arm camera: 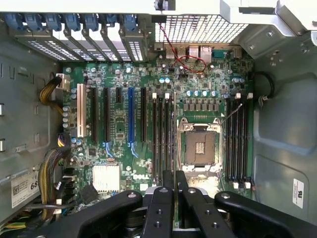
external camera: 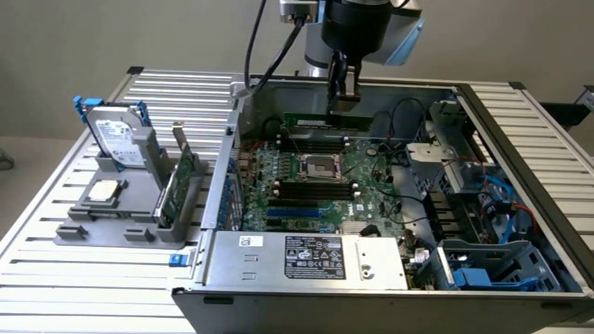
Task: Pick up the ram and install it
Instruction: 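Insert the ram into the slot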
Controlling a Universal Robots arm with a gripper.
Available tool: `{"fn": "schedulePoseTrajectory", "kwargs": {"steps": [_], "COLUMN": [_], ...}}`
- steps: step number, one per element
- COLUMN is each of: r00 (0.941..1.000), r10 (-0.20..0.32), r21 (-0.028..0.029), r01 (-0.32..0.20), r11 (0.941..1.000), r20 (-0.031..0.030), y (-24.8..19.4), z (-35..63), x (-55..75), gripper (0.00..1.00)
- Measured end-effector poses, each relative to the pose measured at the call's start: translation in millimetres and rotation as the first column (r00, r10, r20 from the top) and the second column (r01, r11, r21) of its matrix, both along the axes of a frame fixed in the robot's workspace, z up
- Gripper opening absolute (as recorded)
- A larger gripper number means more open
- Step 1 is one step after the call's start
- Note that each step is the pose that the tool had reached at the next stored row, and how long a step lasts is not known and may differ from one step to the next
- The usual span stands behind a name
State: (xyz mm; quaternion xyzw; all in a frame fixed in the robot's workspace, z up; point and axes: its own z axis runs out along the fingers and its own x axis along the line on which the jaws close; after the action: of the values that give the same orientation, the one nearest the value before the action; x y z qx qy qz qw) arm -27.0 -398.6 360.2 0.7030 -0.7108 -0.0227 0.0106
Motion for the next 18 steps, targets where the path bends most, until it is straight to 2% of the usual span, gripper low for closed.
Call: {"fn": "schedulePoseTrajectory", "kwargs": {"steps": [3, 8, 18], "r00": [0.9999, 0.9999, 0.9999], "r10": [-0.010, -0.014, -0.014], "r21": [-0.0003, -0.0002, 0.0000], "r01": [0.010, 0.014, 0.014], "r11": [1.0000, 0.9999, 0.9999], "r20": [0.0044, 0.0076, 0.0081], "y": [0.0, -1.3, -10.9], "z": [-4.8, -13.9, -32.1], "x": [-4.4, -11.5, -12.4], "gripper": [0.13, 0.13, 0.13]}}
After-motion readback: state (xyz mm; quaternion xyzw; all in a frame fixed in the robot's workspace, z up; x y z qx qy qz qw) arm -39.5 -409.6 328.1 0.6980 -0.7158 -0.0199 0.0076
